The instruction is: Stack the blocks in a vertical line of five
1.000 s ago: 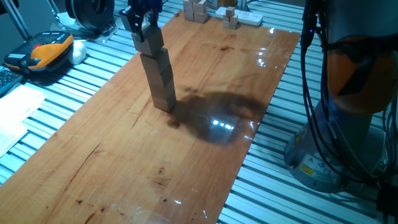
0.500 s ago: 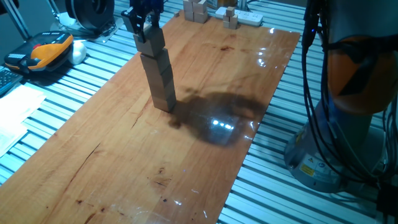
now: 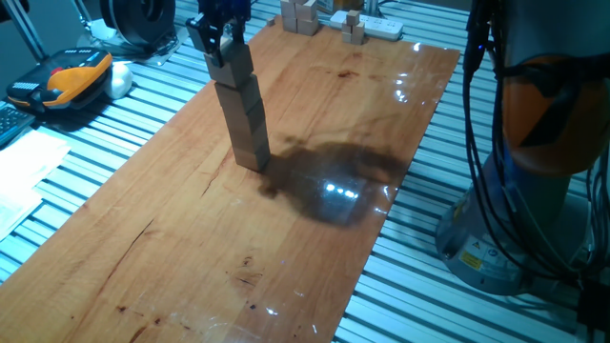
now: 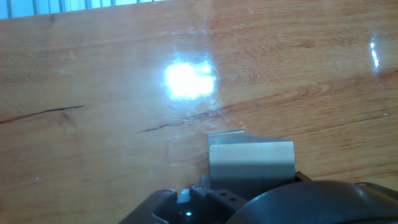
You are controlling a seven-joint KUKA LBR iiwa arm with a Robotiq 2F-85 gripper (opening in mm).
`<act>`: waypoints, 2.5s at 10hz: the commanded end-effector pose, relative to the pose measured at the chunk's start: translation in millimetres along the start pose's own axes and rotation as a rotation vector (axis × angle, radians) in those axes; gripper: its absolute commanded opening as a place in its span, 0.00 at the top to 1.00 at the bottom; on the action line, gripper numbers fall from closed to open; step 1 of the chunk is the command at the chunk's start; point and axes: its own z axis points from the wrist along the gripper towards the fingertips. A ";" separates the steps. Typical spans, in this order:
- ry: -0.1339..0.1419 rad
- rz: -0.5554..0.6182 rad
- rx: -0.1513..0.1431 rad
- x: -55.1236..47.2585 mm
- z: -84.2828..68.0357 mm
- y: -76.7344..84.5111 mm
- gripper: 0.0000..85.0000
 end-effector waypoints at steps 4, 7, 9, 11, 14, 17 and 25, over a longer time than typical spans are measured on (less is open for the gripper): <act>-0.002 0.004 0.000 3.1 0.1 0.9 1.00; -0.007 0.006 0.002 3.6 1.0 2.6 1.00; -0.007 0.005 0.002 3.1 2.2 1.9 1.00; -0.007 0.003 0.002 3.3 3.2 1.8 1.00; -0.007 0.000 -0.002 3.0 5.6 0.7 1.00; -0.006 0.000 -0.003 3.3 6.3 0.8 1.00; -0.004 -0.026 0.006 6.0 9.6 3.9 1.00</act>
